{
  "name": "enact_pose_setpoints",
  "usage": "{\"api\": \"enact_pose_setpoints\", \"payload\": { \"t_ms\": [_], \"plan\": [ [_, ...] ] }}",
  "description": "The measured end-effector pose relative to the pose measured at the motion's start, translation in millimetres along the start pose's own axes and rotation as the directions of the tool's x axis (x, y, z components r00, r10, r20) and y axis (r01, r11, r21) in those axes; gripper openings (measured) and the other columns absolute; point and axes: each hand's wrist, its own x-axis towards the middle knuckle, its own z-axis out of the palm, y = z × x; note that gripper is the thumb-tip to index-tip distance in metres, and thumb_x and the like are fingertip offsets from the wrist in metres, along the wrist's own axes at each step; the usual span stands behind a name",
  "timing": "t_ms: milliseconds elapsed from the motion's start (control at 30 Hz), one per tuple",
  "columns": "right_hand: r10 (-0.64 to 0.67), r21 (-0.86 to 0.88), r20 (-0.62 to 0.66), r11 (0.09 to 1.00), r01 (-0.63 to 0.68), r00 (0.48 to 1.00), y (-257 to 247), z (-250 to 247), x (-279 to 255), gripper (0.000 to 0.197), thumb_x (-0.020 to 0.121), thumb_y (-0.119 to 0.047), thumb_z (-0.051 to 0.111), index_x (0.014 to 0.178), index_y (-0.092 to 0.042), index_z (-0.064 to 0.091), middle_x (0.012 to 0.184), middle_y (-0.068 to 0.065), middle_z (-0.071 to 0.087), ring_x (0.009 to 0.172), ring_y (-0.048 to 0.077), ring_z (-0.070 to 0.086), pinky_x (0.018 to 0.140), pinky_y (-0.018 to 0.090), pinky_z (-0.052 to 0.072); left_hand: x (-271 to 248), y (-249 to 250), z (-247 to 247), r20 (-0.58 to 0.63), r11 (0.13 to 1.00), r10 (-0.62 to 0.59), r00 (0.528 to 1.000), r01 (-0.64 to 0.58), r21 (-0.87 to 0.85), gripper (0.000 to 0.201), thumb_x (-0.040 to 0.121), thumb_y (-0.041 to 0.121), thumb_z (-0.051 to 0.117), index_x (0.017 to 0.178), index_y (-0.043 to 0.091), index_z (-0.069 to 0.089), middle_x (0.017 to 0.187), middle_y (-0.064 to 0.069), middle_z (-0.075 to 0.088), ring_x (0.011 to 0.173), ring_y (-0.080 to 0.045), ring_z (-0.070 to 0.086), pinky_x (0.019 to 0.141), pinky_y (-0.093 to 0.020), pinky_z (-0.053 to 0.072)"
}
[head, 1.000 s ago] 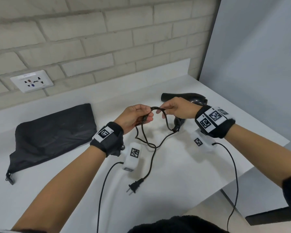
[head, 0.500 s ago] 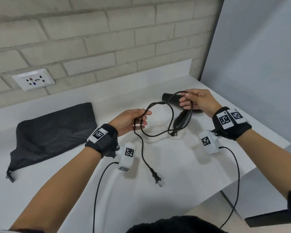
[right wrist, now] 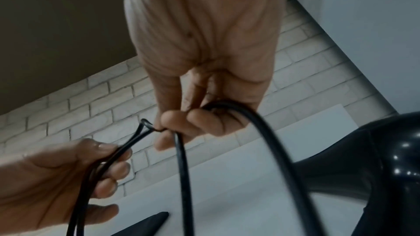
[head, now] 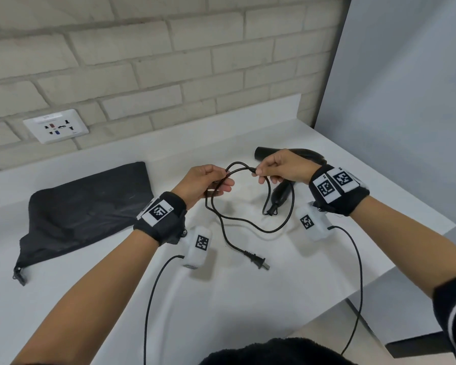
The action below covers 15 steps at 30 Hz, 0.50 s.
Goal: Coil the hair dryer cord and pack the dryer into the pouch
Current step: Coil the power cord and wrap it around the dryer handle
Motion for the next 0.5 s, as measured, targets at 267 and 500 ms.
{"api": "enact_pose_setpoints", "payload": {
  "t_ms": [267, 500],
  "plan": [
    [0.041, 0.282, -0.12, 0.959, -0.005, 0.992, 3, 1, 3, 0.007, 0.086, -0.005, 0.061, 0.085, -0.006, 0.068, 0.056, -0.004, 0.07, 0.046, 0.003, 0.061, 0.051, 0.012, 0.053, -11, 4, -6, 0.135, 0.981, -0.04, 0.99, 0.014, 0.193, 0.012, 0.087, 0.02, 0.06, 0.075, 0.022, 0.063, 0.105, -0.005, 0.07, 0.095, -0.015, 0.064, 0.082, -0.026, 0.043],
    [0.097, 0.472, -0.118, 0.881, -0.03, 0.988, 6, -1, -1, 0.012, 0.089, -0.005, 0.055, 0.095, -0.005, 0.066, 0.066, -0.001, 0.072, 0.058, 0.006, 0.069, 0.059, 0.016, 0.056, 5, -12, 6, -0.224, 0.922, 0.191, 0.956, -0.096, 0.374, 0.017, 0.072, 0.01, 0.076, 0.062, 0.008, 0.062, 0.058, 0.0, 0.063, 0.049, -0.009, 0.058, 0.059, -0.02, 0.047]
  ]
}}
